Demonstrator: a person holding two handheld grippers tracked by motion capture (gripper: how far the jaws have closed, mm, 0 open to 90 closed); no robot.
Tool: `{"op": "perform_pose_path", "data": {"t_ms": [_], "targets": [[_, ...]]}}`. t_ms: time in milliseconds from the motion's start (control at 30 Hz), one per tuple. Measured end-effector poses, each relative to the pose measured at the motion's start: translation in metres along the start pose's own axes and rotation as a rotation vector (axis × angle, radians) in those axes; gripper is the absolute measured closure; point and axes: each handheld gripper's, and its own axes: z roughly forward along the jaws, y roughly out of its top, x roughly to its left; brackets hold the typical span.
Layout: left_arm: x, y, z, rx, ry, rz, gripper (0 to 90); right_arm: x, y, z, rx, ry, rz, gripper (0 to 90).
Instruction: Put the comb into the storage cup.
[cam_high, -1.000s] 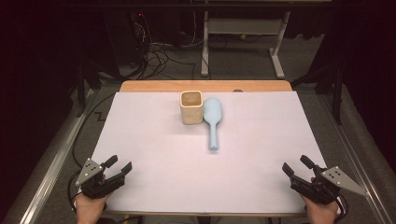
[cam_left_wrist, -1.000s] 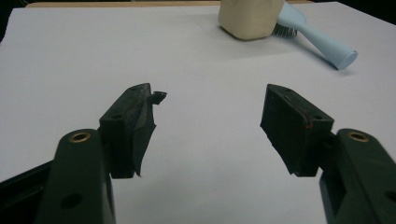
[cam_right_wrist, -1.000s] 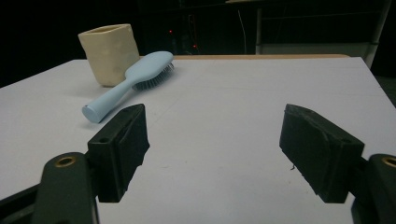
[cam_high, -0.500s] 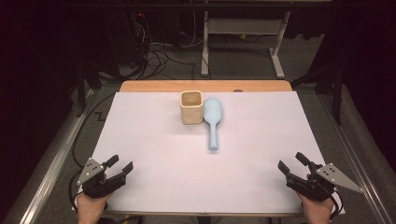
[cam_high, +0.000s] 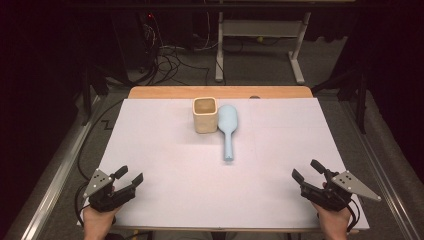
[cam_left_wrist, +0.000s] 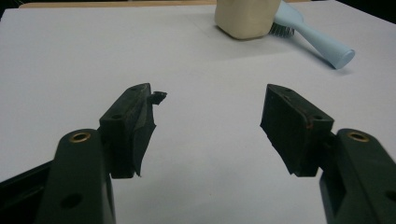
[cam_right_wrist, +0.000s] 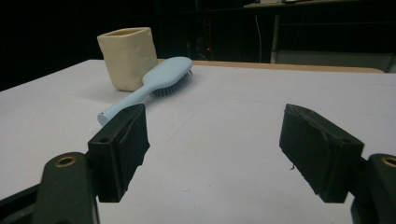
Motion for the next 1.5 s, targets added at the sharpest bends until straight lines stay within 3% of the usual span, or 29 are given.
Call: {"op": "perform_pose_path", "data": {"t_ms": [1500], "targets": [[0.0, 0.0, 0.002, 0.003, -0.004, 0.001, 35.0, 0.021, 0.01, 0.047, 0.032, 0.08, -0.027, 23.5]]}}
